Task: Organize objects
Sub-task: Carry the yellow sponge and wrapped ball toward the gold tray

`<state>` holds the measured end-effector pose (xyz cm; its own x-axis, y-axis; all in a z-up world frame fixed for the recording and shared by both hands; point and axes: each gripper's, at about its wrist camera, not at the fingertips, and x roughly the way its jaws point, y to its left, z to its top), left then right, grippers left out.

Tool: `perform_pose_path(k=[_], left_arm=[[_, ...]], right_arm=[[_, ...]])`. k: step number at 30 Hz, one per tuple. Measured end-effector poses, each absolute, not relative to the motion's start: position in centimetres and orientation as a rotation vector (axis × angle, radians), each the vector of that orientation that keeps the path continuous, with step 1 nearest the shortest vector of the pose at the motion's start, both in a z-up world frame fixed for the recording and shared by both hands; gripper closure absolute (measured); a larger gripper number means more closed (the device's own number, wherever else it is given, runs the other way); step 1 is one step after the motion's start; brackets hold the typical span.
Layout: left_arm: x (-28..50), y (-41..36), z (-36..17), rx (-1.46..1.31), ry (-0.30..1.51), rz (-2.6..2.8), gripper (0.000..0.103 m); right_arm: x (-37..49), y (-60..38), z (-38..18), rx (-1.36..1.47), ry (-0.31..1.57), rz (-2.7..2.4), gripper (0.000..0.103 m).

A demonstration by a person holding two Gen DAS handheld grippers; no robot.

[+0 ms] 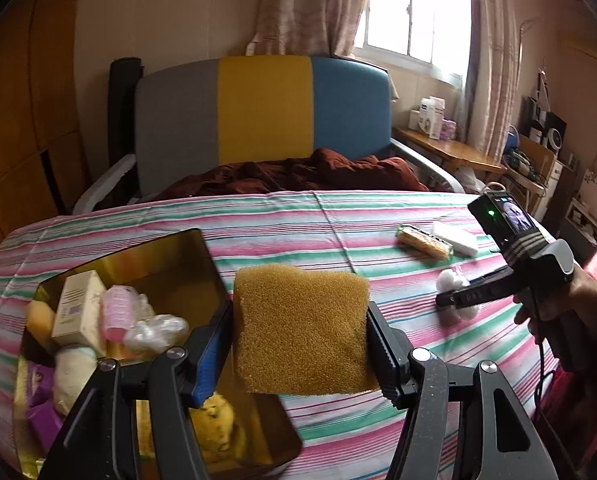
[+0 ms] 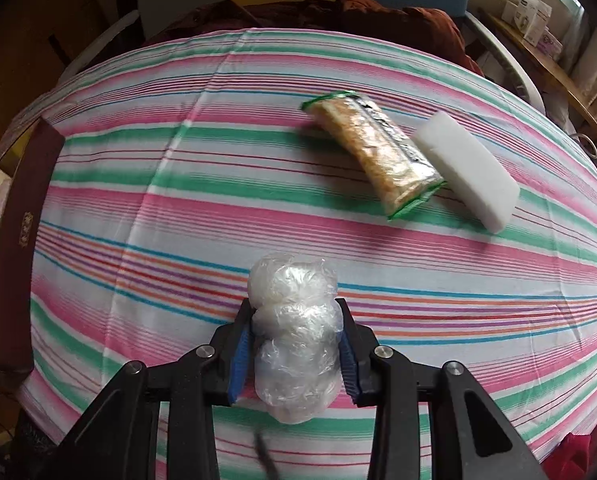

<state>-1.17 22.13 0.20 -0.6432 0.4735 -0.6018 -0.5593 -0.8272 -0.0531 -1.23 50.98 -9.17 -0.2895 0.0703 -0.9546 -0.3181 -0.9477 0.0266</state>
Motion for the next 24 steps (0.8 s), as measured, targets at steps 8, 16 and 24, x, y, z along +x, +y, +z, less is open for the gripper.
perform_pose_path(k=[8,16,24], left_arm=[[-1.9,19.1,-0.5,-0.873,0.146,2.462,0.040],[-2.4,16.1,-1.3,-0.912,0.114,2.486,0.039],[-4.2,9.1,-1.1,-0.958,-0.009,2.592,0.039]], right_arm=[[-2.0,44.7,-6.4,-1.671,0.306,2.469,0.066],[-1.2,37.7,-2.5,-1.583,0.386,2.686,0.066],[-2.5,30.6,-1.2,-1.536,0.404,2.869,0.066]])
